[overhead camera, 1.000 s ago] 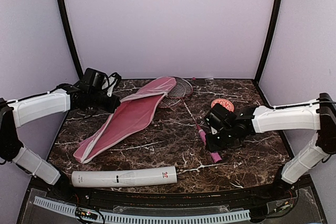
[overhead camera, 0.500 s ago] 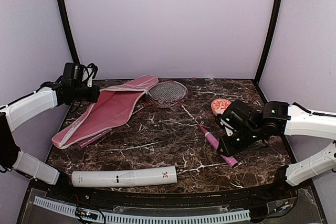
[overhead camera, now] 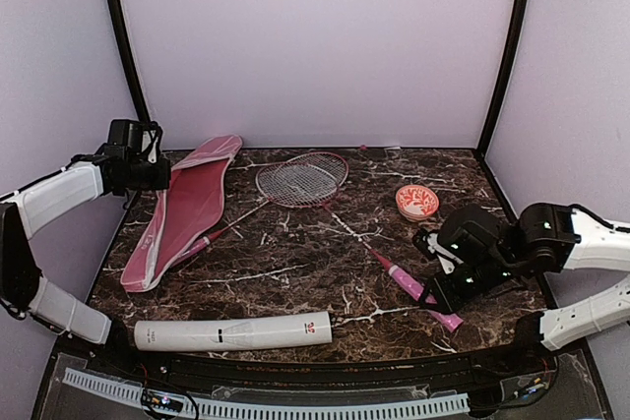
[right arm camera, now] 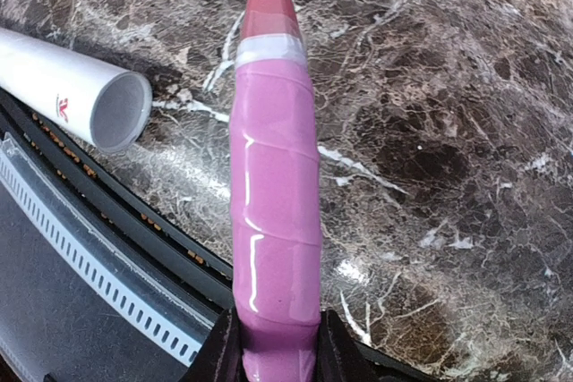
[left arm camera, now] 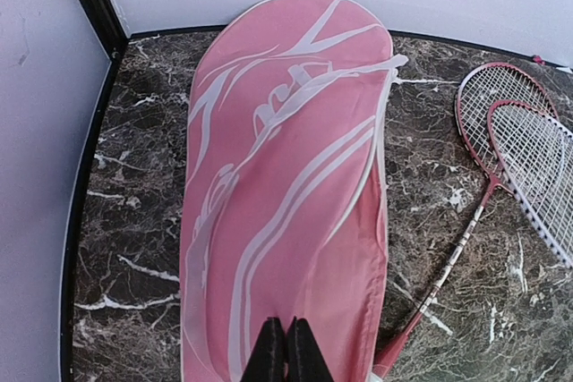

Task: Pack up the badminton gear
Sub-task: Place the racket in the racket bag.

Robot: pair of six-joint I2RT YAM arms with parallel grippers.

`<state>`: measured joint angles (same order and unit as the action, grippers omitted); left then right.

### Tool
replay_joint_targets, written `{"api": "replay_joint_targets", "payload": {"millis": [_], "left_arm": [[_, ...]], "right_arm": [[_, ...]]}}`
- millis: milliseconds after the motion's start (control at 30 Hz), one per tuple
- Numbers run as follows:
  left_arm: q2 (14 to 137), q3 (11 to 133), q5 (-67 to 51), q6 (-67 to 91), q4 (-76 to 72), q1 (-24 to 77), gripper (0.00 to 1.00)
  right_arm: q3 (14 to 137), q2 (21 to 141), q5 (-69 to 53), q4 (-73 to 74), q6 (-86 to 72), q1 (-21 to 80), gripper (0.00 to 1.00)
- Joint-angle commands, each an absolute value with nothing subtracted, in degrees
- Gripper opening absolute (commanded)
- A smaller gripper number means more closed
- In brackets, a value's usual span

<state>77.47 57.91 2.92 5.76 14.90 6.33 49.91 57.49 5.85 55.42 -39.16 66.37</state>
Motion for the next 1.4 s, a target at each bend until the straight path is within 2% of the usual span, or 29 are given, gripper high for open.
{"api": "replay_joint_targets", "payload": {"millis": [0, 467, 1067, 1367], "left_arm": [[76.98, 57.49, -2.64, 6.64, 11.74, 5.7, 0.0], [77.62, 56.69, -15.95, 6.95, 9.32, 5.87, 0.0], [77.29, 56.56, -12.74, 8.14, 9.56, 20.71, 0.0], [74.65, 55.46, -12.3, 15.8, 5.48, 27.55, 0.0]], "right_arm": [[51.4, 57.46, 5.09, 48.91, -36.17, 68.62, 0.0], [59.89, 72.36, 5.1, 40.8, -33.93, 71.7, 0.0], [67.58, 83.26, 7.94, 37.58, -42.92, 73.67, 0.0], [72.82, 88.61, 7.84, 35.18, -48.87, 73.72, 0.0]]}}
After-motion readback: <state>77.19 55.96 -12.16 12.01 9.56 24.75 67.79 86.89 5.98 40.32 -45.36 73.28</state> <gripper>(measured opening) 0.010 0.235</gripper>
